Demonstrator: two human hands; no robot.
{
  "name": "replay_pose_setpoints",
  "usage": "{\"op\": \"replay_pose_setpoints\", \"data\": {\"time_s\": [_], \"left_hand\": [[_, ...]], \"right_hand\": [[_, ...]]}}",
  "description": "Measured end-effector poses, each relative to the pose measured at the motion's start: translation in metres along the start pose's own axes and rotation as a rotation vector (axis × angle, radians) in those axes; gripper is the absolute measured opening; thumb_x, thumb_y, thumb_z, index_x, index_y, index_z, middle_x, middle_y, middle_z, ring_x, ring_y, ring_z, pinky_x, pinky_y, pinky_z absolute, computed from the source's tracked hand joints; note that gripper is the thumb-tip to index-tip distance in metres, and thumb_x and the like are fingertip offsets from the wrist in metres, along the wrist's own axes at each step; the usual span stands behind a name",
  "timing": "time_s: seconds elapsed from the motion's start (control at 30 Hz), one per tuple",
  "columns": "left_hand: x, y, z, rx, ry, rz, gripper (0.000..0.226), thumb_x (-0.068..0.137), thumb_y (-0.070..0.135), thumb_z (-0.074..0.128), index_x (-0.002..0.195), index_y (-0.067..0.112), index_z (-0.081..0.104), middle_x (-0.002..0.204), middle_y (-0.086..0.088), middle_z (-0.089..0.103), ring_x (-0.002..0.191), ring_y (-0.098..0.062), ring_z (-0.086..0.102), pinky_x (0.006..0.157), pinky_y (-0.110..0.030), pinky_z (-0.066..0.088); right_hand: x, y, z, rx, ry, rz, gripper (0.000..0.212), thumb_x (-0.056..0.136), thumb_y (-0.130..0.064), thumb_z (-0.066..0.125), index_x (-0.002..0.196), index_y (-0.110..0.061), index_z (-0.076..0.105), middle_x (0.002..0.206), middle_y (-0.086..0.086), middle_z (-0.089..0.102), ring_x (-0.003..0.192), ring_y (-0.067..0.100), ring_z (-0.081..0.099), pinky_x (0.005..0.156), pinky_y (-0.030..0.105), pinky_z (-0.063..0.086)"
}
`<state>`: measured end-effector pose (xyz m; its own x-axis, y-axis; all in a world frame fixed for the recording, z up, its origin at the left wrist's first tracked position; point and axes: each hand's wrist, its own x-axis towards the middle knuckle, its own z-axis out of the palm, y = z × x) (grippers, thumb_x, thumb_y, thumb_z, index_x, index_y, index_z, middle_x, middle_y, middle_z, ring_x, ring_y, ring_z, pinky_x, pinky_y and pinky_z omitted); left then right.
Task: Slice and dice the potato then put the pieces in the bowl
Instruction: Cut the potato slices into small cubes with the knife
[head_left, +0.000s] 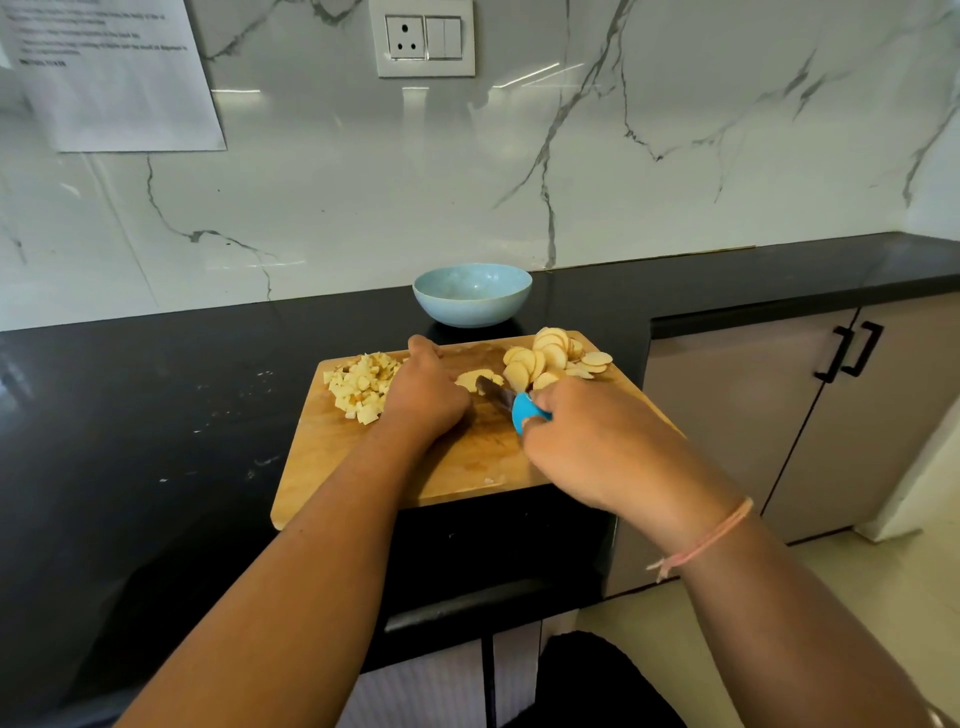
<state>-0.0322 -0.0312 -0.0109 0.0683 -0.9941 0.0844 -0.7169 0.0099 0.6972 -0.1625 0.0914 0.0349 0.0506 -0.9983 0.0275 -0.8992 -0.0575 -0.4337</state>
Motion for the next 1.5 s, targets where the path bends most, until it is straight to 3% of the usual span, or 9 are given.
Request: {"op": "replay_pose_setpoints", "data": {"time_s": [0.07,0.43,0.57,0.77,0.93,1.07,1.3,1.43,1.5], "left_hand": [[0.0,0.001,-0.002,-0.029,-0.006,-0.029,0.051,0.087,0.002,0.059,0.13,0.012,0.034,0.106,-0.007,0.058,0.08,-0.013,0.054,0.054,-0.019,0.045],[-0.006,0.002,-0.002,-0.068,0.037,-0.008,0.054,0.085,-0.006,0.053,0.13,0.01,0.027,0.109,-0.011,0.06,0.09,-0.016,0.056,0.053,-0.019,0.037],[-0.007,0.004,-0.003,-0.057,0.039,0.021,0.052,0.086,-0.005,0.052,0.129,0.01,0.027,0.103,-0.01,0.06,0.077,-0.012,0.055,0.052,-0.017,0.039],[-0.006,0.001,-0.005,-0.079,0.021,0.016,0.051,0.087,-0.005,0.052,0.129,0.011,0.028,0.099,-0.005,0.059,0.093,-0.017,0.058,0.065,-0.022,0.044],[-0.007,0.003,-0.006,-0.103,0.022,-0.022,0.058,0.084,-0.009,0.054,0.13,0.014,0.025,0.092,-0.006,0.056,0.075,-0.013,0.054,0.053,-0.019,0.041],[-0.009,0.002,-0.004,-0.08,0.068,0.018,0.051,0.09,-0.003,0.051,0.13,0.011,0.024,0.081,-0.003,0.052,0.065,-0.011,0.05,0.048,-0.017,0.034],[-0.012,0.002,-0.002,-0.064,0.105,0.065,0.052,0.087,-0.005,0.05,0.13,0.01,0.025,0.079,0.001,0.049,0.066,-0.008,0.048,0.05,-0.016,0.036],[-0.011,0.003,-0.001,-0.06,0.106,0.058,0.054,0.087,-0.006,0.052,0.131,0.01,0.025,0.079,0.003,0.047,0.066,-0.008,0.047,0.052,-0.015,0.038],[-0.01,0.002,0.0,-0.053,0.118,0.059,0.055,0.086,-0.007,0.053,0.131,0.011,0.027,0.079,0.003,0.048,0.067,-0.008,0.048,0.053,-0.014,0.04]], "right_hand": [[0.009,-0.004,0.001,0.017,0.057,-0.002,0.036,0.096,-0.027,0.041,0.129,-0.019,0.052,0.089,-0.001,0.056,0.084,0.016,0.055,0.066,0.028,0.045],[0.024,-0.016,0.028,-0.045,-0.006,-0.017,0.038,0.097,-0.028,0.041,0.134,-0.018,0.047,0.077,-0.006,0.043,0.086,0.017,0.053,0.073,0.029,0.047],[0.005,-0.012,0.023,-0.065,-0.019,-0.049,0.04,0.098,-0.027,0.04,0.137,-0.018,0.042,0.076,-0.007,0.039,0.085,0.014,0.049,0.074,0.029,0.044],[-0.008,-0.002,0.001,0.002,-0.033,-0.012,0.04,0.097,-0.027,0.041,0.135,-0.02,0.046,0.1,-0.002,0.054,0.093,0.015,0.055,0.086,0.033,0.051],[0.013,-0.009,0.006,0.044,0.009,-0.011,0.038,0.097,-0.028,0.041,0.133,-0.018,0.048,0.103,0.0,0.058,0.09,0.016,0.056,0.082,0.032,0.052],[0.027,-0.016,0.018,0.017,-0.025,0.013,0.034,0.095,-0.028,0.042,0.125,-0.016,0.052,0.088,-0.002,0.052,0.094,0.019,0.057,0.08,0.032,0.051],[0.019,-0.015,0.019,-0.041,-0.037,-0.017,0.024,0.097,-0.027,0.041,0.117,-0.017,0.052,0.075,-0.006,0.044,0.079,0.013,0.05,0.069,0.028,0.041],[0.003,-0.006,0.009,-0.035,-0.061,-0.028,0.035,0.096,-0.024,0.041,0.129,-0.018,0.049,0.08,-0.006,0.046,0.089,0.016,0.054,0.079,0.031,0.048],[0.001,0.001,0.005,-0.023,-0.052,-0.027,0.037,0.094,-0.025,0.042,0.13,-0.019,0.05,0.085,-0.004,0.052,0.082,0.015,0.056,0.075,0.031,0.05]]}}
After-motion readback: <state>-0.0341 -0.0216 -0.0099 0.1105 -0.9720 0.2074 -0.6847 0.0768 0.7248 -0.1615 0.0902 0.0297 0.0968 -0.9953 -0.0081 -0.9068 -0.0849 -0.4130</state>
